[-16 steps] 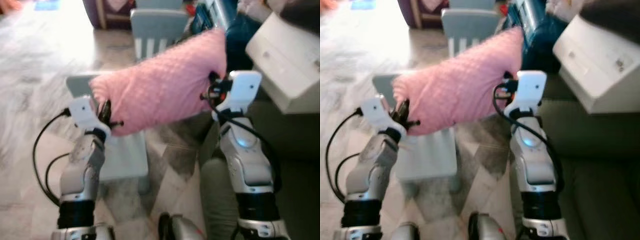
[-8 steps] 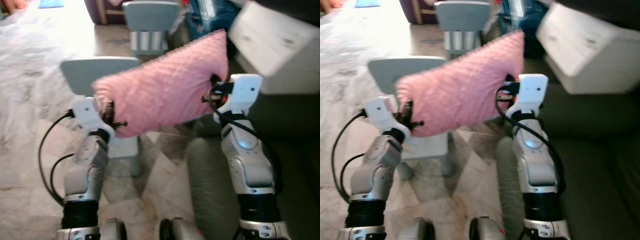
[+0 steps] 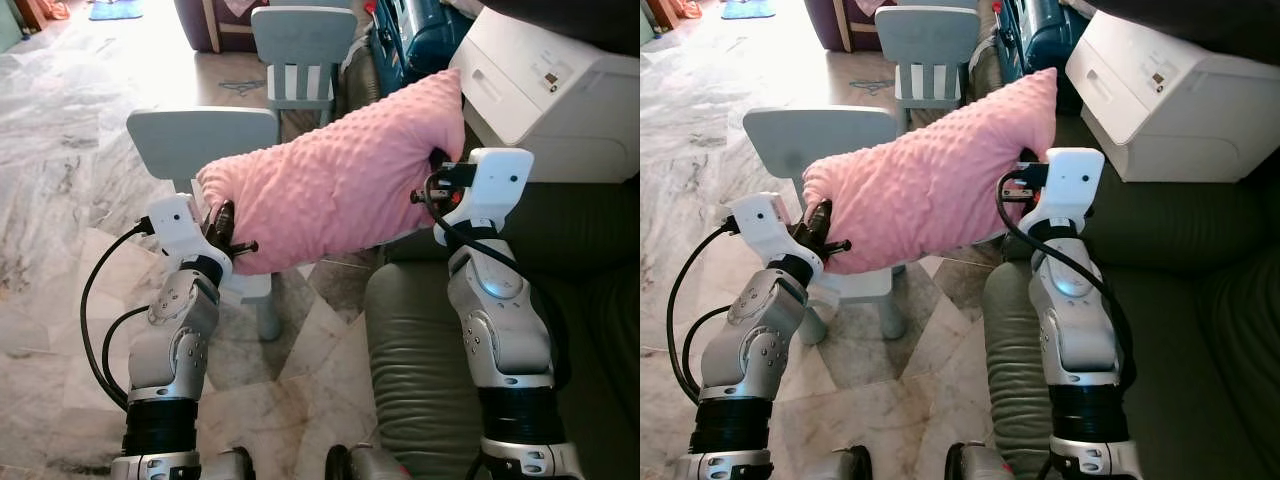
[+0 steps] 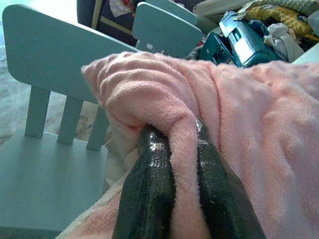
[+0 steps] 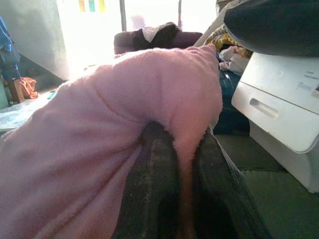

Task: Move the pillow to the sofa

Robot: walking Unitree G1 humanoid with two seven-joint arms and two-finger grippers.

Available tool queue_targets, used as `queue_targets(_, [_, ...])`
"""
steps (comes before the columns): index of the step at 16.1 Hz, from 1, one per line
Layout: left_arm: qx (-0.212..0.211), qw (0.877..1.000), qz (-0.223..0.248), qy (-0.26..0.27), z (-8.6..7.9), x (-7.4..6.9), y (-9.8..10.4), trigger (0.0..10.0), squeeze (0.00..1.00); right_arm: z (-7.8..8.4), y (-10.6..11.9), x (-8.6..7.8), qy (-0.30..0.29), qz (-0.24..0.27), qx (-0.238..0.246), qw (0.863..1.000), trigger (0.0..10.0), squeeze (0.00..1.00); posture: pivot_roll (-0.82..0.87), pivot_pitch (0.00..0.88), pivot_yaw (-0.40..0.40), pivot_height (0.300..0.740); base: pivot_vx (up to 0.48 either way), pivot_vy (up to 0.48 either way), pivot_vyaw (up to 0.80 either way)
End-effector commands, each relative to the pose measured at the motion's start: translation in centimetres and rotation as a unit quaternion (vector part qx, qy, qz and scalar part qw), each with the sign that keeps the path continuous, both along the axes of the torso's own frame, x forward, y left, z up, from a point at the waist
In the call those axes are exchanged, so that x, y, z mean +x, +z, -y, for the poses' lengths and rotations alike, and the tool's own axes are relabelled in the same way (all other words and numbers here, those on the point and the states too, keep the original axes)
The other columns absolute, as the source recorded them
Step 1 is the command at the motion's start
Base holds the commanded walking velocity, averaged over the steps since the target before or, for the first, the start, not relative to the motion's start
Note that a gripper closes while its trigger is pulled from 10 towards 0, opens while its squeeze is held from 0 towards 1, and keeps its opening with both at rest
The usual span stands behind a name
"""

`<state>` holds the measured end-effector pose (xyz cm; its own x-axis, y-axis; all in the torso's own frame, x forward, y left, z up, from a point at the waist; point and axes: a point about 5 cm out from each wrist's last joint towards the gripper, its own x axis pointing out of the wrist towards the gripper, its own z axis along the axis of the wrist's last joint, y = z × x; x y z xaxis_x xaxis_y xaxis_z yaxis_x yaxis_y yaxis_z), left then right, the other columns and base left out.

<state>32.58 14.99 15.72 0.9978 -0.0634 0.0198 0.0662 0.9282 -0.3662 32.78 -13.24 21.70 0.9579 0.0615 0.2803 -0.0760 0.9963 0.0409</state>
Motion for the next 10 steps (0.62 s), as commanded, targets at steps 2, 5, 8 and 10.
queue_targets(2, [0.002, 1.000, 0.001, -0.001, -0.16, 0.18, 0.29, 10.0, 0.00, -0.44, 0.89, -0.12, 0.008, 0.019, 0.001, 1.000, 10.0, 0.00, -0.12, 0.171, -0.062, 0.740, 0.000, 0.480, 0.00])
queue_targets(5, [-0.001, 1.000, 0.001, -0.006, -0.02, 0.28, 0.40, 10.0, 0.00, -0.47, 0.94, -0.07, 0.009, 0.020, 0.001, 1.000, 10.0, 0.00, -0.12, 0.167, -0.061, 0.740, 0.000, 0.480, 0.00])
queue_targets(8, [-0.004, 1.000, -0.001, -0.009, 0.11, 0.36, 0.52, 10.0, 0.00, -0.48, 0.94, -0.05, 0.009, 0.020, 0.001, 1.000, 10.0, 0.00, -0.12, 0.163, -0.061, 0.740, 0.000, 0.480, 0.00])
queue_targets(10, [-0.003, 1.000, -0.003, -0.009, 0.14, 0.41, 0.47, 10.0, 0.00, -0.46, 0.92, -0.01, 0.009, 0.019, 0.001, 1.000, 10.0, 0.00, -0.12, 0.160, -0.061, 0.740, 0.000, 0.480, 0.00])
